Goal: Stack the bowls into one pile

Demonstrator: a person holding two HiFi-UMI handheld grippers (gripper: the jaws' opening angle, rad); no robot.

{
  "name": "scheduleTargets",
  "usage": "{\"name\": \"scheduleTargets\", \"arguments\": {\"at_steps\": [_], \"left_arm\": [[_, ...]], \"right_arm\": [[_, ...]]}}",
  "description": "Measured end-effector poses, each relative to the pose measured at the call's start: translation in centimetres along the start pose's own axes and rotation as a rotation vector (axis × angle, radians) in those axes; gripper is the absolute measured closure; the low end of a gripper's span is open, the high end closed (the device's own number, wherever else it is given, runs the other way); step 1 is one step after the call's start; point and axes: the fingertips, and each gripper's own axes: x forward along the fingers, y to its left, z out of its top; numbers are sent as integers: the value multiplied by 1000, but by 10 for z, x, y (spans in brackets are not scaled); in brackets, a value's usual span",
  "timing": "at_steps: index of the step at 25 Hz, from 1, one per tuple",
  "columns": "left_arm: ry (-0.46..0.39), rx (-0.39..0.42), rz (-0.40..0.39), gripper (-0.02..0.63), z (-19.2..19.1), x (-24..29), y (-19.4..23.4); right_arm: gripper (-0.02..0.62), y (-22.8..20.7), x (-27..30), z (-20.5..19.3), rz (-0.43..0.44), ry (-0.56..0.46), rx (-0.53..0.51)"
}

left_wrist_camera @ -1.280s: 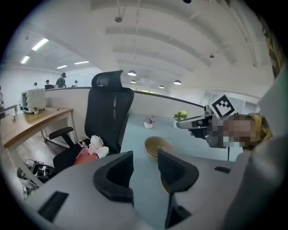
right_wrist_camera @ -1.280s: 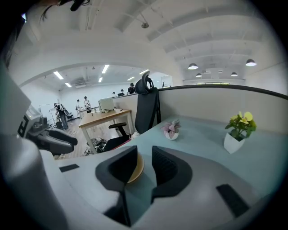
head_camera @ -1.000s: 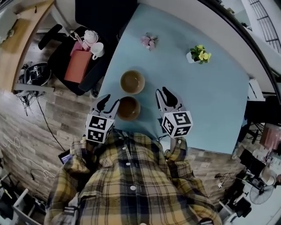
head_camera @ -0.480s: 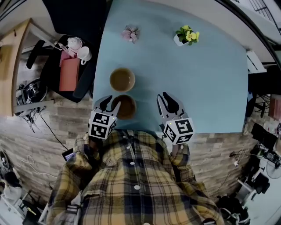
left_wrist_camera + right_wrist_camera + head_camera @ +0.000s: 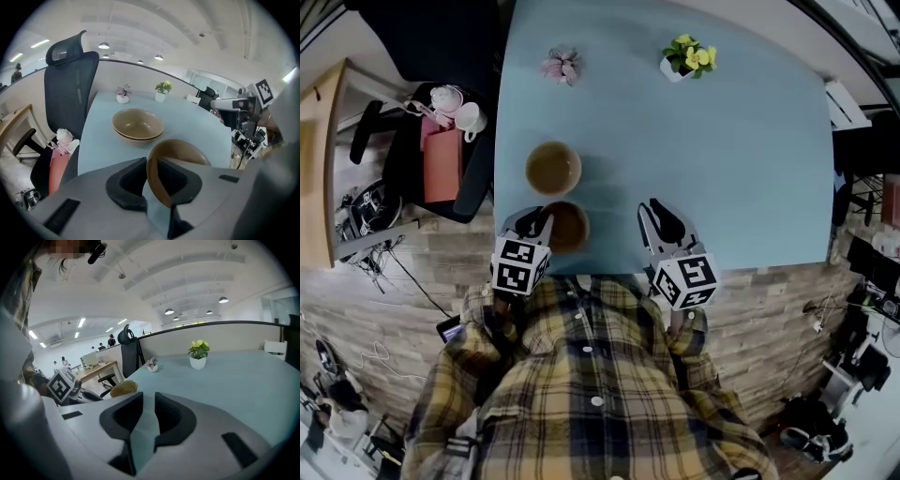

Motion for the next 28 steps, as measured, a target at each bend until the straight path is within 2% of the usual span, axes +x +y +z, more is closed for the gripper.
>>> {"name": "scheduleTargets", "arguments": {"at_steps": [3, 8, 12, 28], "left_arm": [[0, -1, 9, 578, 0, 0, 2], [-5, -14, -4, 583, -1, 0, 2], [-10, -19, -2, 586, -3, -2, 1], [-50, -57, -26, 597, 4, -5, -6]], "right_arm": [[514, 0, 0, -2, 2, 3, -1], [531, 1, 1, -4, 13, 2, 2], [571, 3, -1, -4, 18, 0, -5], [591, 3, -2, 1, 46, 8, -37]]}}
